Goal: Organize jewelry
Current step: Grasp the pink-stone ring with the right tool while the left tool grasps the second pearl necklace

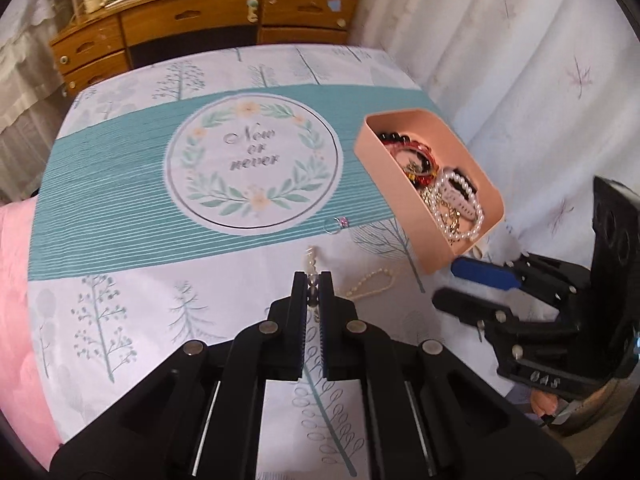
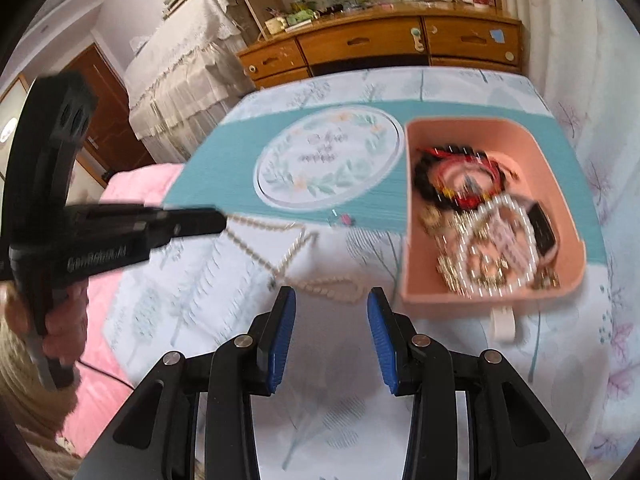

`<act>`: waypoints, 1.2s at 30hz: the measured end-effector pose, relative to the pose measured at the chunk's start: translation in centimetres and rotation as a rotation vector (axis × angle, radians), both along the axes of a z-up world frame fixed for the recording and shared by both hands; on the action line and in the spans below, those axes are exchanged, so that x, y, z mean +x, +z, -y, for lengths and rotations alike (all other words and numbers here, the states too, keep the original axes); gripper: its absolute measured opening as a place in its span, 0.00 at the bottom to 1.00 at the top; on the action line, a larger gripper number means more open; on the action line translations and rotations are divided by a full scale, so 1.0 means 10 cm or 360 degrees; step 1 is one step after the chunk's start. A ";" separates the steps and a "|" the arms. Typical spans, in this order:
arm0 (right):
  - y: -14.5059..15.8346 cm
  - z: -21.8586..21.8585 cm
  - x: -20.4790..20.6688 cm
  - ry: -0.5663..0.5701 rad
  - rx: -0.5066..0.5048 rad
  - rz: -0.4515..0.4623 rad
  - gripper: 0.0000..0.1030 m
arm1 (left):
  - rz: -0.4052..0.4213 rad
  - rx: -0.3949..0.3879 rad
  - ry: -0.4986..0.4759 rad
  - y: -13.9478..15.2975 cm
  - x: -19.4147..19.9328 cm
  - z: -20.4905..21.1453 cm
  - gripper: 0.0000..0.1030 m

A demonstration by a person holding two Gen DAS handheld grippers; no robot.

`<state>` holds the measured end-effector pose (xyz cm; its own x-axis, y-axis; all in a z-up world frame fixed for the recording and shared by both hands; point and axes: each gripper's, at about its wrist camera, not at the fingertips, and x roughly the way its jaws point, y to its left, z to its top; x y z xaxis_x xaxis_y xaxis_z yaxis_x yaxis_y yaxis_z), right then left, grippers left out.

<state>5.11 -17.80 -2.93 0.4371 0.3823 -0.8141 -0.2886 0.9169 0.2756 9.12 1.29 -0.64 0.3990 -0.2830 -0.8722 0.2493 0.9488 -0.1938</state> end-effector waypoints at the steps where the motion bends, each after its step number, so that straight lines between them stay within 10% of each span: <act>1: 0.04 -0.03 0.06 0.0002 0.0029 0.0013 0.37 | 0.0007 -0.0005 0.0011 0.02 0.00 -0.05 0.03; 16: -0.34 -0.40 1.12 -0.0089 -0.0054 -0.0270 0.29 | -0.0028 -0.0064 0.0130 -0.04 -0.02 -0.27 0.03; 36: -0.65 -0.59 1.29 -0.0106 -0.0273 -0.0348 0.09 | -0.0063 -0.0102 0.0144 -0.12 0.07 -0.34 0.03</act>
<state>18.05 -11.88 -9.46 0.2637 0.2070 -0.9421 -0.1767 0.9705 0.1638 9.77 4.69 -1.87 0.3912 -0.3033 -0.8689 0.1543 0.9524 -0.2630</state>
